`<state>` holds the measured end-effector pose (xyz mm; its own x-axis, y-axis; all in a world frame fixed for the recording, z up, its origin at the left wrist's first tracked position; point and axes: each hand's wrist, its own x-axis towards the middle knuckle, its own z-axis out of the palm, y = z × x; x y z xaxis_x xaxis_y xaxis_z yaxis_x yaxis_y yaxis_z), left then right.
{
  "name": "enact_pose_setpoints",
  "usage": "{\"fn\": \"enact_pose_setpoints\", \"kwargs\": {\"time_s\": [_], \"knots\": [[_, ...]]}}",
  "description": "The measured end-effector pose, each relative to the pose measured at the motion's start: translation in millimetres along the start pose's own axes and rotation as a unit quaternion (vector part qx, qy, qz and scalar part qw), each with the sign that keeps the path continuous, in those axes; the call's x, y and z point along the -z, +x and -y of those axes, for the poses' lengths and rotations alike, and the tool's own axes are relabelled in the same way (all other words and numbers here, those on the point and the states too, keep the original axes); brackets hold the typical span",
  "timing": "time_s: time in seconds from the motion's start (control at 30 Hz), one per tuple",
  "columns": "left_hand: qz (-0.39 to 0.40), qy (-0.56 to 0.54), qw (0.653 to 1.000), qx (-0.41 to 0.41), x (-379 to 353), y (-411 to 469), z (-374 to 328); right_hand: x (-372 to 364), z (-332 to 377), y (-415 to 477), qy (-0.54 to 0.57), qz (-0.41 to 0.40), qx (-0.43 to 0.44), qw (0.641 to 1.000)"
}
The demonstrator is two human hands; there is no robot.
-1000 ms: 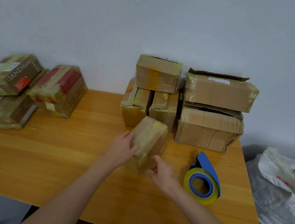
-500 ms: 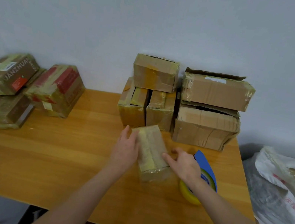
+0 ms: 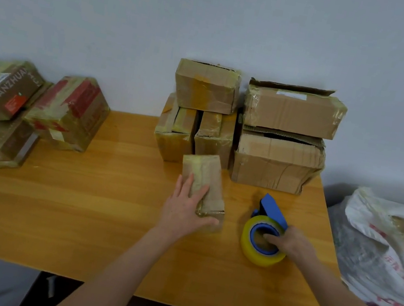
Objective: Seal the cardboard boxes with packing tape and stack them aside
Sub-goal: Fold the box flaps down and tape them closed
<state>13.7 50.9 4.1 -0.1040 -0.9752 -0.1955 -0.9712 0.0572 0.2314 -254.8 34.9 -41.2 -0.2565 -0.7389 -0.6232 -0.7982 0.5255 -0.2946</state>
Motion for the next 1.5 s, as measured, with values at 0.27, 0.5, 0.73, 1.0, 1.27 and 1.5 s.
{"fn": "enact_pose_setpoints", "kwargs": {"time_s": [0.27,0.5,0.73,1.0,1.27,1.5], "knots": [[0.045,0.023,0.999,-0.021,9,11,17,-1,14,15,0.149,0.016,0.021,0.988],[0.062,-0.004,0.998,-0.033,15,11,21,6,32,0,0.317,0.133,-0.014,0.939],[-0.05,-0.179,0.983,0.004,42,12,10,82,38,-35,0.261,0.081,0.215,0.938],[0.062,-0.627,0.76,0.16,88,16,-20,114,73,-81,0.141,0.095,0.356,0.919],[-0.008,-0.588,0.791,0.17,83,7,-2,105,94,-93,0.031,0.076,0.414,0.907],[-0.03,-0.535,0.826,0.176,73,-3,11,91,105,-95,-0.044,0.042,0.461,0.885]]}}
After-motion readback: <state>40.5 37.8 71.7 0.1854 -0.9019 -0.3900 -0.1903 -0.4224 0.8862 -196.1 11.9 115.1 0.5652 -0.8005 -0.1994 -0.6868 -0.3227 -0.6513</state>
